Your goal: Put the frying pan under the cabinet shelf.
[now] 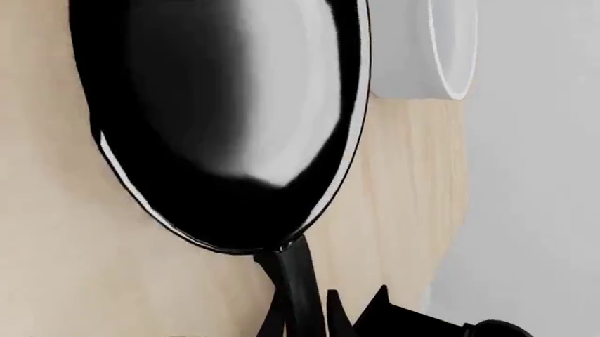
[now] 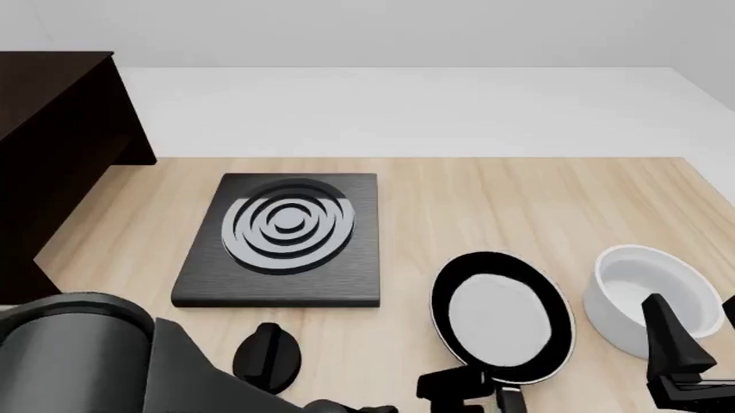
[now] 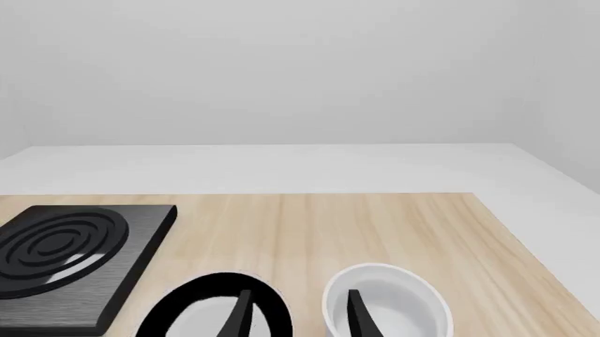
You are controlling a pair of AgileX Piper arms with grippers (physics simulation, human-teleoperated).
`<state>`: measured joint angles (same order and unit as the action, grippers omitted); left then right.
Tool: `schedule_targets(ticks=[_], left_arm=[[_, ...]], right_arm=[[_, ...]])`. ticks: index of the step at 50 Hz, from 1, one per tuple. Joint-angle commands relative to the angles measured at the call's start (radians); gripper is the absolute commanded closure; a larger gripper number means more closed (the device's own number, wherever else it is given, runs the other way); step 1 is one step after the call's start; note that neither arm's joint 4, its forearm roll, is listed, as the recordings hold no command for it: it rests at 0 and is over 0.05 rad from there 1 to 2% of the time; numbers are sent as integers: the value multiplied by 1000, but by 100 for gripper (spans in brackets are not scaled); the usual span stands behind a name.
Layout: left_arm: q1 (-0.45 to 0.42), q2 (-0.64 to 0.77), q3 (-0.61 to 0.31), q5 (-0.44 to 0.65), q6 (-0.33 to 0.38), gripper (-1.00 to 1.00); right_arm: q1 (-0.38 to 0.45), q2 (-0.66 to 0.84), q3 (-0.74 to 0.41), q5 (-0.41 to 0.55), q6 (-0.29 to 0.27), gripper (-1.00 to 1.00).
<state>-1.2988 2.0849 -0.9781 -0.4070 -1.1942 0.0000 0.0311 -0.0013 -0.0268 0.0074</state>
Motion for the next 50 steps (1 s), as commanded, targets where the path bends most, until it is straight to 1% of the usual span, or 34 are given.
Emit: schedule_targets(ticks=[1,3,4,6,8,9,11,12,15,16,19,20,22,27,29,30,31,32,34,37,44,46,50], left_arm=[[44,36,31,-46,24,100],[42,29,43,-56,25,100],[42,26,66,-77,10,100],[48,13,83,-88,8,100],[48,13,84,-88,8,100],[58,-6,106,-105,-4,100],[58,-6,107,-105,-4,100],[81,-30,131,-125,-19,100],[95,-70,151,-130,-11,100],[112,-103,169,-131,-7,100],[136,-131,188,-138,-10,100],[171,-164,206,-140,-11,100],[171,-165,206,-140,-11,100],[200,-233,251,-148,-19,100],[200,-233,251,-148,-19,100],[204,-270,263,-145,-16,100],[204,-271,263,-145,-16,100],[208,-302,275,-148,-19,100],[208,-302,276,-148,-19,100],[220,-355,294,-149,-24,100],[234,-417,307,-154,-32,100],[234,-435,319,-174,-50,100],[243,-471,325,-177,-56,100]], right_arm=[[0,0,0,0,0,-100],[0,-1,0,1,0,-100],[0,-1,0,0,0,-100],[0,0,0,0,0,-100],[0,0,0,0,0,-100],[0,-2,0,1,0,-100],[0,-2,0,1,0,-100],[0,-1,0,1,0,-100],[0,-1,0,1,0,-100],[0,0,0,0,0,-100],[0,-1,0,1,0,-100],[0,-1,0,1,0,-100],[0,-1,0,1,0,-100],[0,-1,0,1,0,-100],[0,-1,0,1,0,-100],[0,-1,0,1,1,-100],[0,-1,0,1,1,-100],[1,0,0,0,-1,-100],[0,-1,0,0,0,-100],[0,0,0,0,0,-100],[0,0,0,0,0,-100],[0,0,0,0,0,-100],[0,-1,0,1,0,-100]])
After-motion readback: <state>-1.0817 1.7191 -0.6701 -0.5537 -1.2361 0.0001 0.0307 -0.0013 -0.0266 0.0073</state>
